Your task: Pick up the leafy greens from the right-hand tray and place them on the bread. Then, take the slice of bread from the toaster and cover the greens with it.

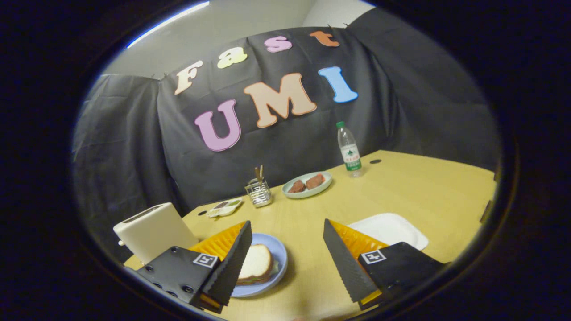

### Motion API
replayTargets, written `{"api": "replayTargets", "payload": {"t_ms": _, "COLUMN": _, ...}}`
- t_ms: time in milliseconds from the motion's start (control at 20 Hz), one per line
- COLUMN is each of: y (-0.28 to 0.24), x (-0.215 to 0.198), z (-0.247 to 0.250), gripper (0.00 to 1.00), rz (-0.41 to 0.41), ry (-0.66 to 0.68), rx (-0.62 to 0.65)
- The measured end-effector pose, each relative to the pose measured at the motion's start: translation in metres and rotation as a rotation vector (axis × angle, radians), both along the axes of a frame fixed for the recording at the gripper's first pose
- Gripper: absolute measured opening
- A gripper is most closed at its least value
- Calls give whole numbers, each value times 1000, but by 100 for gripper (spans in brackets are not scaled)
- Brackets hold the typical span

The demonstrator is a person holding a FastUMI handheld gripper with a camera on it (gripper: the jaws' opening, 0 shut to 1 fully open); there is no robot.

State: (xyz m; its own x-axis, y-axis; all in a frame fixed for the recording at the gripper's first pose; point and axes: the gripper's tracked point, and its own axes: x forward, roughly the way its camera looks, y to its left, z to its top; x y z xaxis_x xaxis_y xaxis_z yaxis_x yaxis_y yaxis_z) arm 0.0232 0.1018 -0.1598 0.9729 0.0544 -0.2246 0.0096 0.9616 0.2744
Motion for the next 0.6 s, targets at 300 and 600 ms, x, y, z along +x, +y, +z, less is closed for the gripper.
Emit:
{"api": "replayTargets", "payload": {"t_ms": 300, "y": -38, "x": 14, "z": 89, "gripper": 100, "rz": 21, "ry": -124, "rx": -187}}
{"api": "replayTargets", "payload": {"t_ms": 600, "y": -49, "x": 34, "z": 160, "gripper": 100, "rz": 86, "ry": -225, "rx": -245}}
